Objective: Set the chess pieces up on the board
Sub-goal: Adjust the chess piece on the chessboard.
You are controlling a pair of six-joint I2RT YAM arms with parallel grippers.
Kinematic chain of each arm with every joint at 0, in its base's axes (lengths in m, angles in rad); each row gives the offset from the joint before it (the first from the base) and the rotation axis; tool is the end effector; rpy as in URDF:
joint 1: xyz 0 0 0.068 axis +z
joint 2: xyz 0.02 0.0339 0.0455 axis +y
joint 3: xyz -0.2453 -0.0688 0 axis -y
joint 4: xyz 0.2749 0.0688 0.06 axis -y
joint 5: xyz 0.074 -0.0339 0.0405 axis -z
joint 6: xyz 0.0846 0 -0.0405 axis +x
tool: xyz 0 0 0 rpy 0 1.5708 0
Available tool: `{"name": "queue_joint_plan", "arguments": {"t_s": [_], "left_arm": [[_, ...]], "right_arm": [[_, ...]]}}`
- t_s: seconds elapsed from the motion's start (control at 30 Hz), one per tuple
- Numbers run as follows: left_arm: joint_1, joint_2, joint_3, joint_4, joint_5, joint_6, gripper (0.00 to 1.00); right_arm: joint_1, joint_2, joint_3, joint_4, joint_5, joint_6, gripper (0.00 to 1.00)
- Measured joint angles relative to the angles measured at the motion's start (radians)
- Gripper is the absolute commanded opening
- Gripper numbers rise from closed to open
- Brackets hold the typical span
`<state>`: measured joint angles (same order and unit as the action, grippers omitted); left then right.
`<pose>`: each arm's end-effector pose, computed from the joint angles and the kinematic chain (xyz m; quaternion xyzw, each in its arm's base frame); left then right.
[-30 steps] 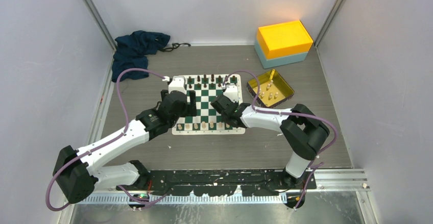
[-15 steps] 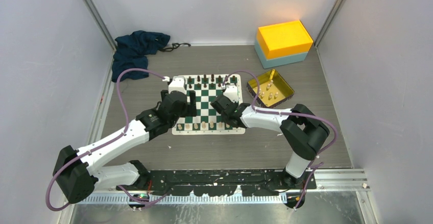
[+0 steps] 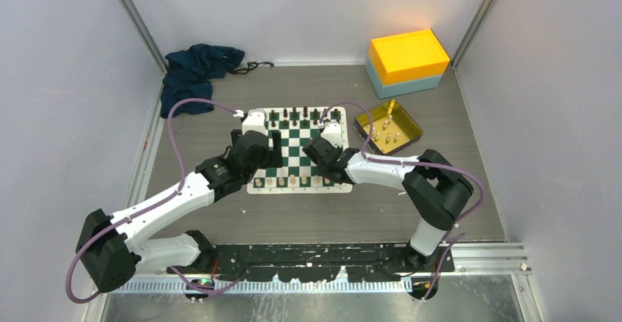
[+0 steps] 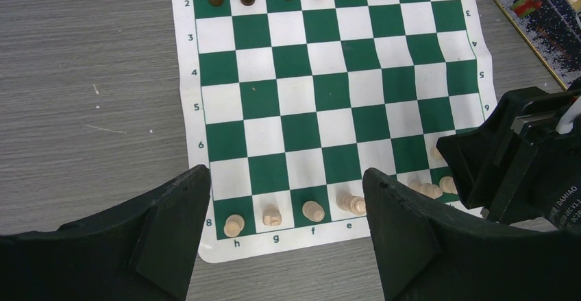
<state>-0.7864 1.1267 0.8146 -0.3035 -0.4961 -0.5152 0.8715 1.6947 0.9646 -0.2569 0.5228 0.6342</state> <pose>0.2516 -0.1951 0.2220 0.0046 0.8683 -0.0965 0.4866 0.2746 0.2608 0.0954 -0.0357 0.9275 0.0095 0.3721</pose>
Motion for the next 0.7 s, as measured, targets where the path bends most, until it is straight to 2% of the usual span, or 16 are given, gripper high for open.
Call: {"name": "queue_joint_plan", "arguments": {"t_s": [0.2, 0.47, 0.7], "left_arm": [[0.000, 0.000, 0.000, 0.000, 0.000, 0.000, 0.82], [0.000, 0.000, 0.000, 0.000, 0.000, 0.000, 0.82], [0.000, 0.000, 0.000, 0.000, 0.000, 0.000, 0.82]], "right_arm": [[0.000, 0.000, 0.000, -0.006, 0.000, 0.000, 0.35], [0.000, 0.000, 0.000, -0.005, -0.001, -0.001, 0.14], [0.000, 0.000, 0.000, -0.005, -0.001, 0.000, 0.11]]}}
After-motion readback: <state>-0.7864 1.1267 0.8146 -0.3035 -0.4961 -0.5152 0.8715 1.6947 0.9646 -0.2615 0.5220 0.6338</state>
